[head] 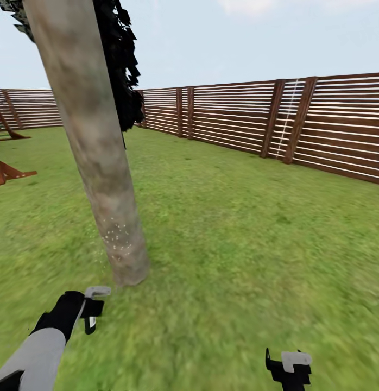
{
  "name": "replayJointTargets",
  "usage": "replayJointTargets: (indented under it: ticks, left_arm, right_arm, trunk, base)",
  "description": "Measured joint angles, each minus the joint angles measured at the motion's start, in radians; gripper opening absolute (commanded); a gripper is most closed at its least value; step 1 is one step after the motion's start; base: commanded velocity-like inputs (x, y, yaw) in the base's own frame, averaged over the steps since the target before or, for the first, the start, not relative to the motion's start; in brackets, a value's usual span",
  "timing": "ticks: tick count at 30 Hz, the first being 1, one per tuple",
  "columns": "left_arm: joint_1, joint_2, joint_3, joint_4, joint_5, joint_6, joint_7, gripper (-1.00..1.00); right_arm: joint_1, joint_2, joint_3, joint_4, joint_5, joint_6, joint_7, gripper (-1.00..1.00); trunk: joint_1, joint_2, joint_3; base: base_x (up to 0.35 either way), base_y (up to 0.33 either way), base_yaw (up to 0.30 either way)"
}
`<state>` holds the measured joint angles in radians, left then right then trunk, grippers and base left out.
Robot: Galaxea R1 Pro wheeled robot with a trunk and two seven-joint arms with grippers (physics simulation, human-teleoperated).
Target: In the garden, pick up the pesticide atomizer on the floor and spray pesticide onto both trees until each tree trunk is fully covered.
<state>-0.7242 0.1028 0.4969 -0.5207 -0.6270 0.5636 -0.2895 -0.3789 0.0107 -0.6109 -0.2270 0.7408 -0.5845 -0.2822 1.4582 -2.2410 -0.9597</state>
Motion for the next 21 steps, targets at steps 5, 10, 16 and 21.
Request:
replayJointTargets:
  ticks: [5, 10, 16, 21]
  left_arm:
    - [0.000, 0.040, 0.007, 0.023, 0.018, -0.002, 0.001, -1.00]
    - [0.000, -0.003, 0.012, 0.042, 0.010, -0.033, 0.004, -1.00]
    - [0.000, 0.028, 0.010, 0.033, 0.005, -0.036, 0.003, -1.00]
    - [0.001, 0.030, 0.010, 0.035, 0.011, -0.037, 0.004, -1.00]
  right_arm:
    - [0.000, -0.001, -0.001, 0.000, 0.000, 0.000, 0.000, 1.00]
    - [0.000, -0.002, -0.001, -0.001, 0.000, 0.000, 0.000, 1.00]
    - [0.000, 0.000, -0.001, -0.002, 0.000, 0.000, 0.000, 1.00]
    - [0.000, 0.000, -0.001, -0.001, 0.000, 0.000, 0.000, 1.00]
  trunk:
    - [0.000, 0.000, 0.000]
    - [0.000, 0.000, 0.000]
    - [0.000, 0.000, 0.000]
    - [0.000, 0.000, 0.000]
  base:
    - [0.030, -0.010, 0.037]
    - [0.225, -0.149, 0.001]
    - [0.185, -0.199, 0.000]
    - [0.008, -0.270, 0.171]
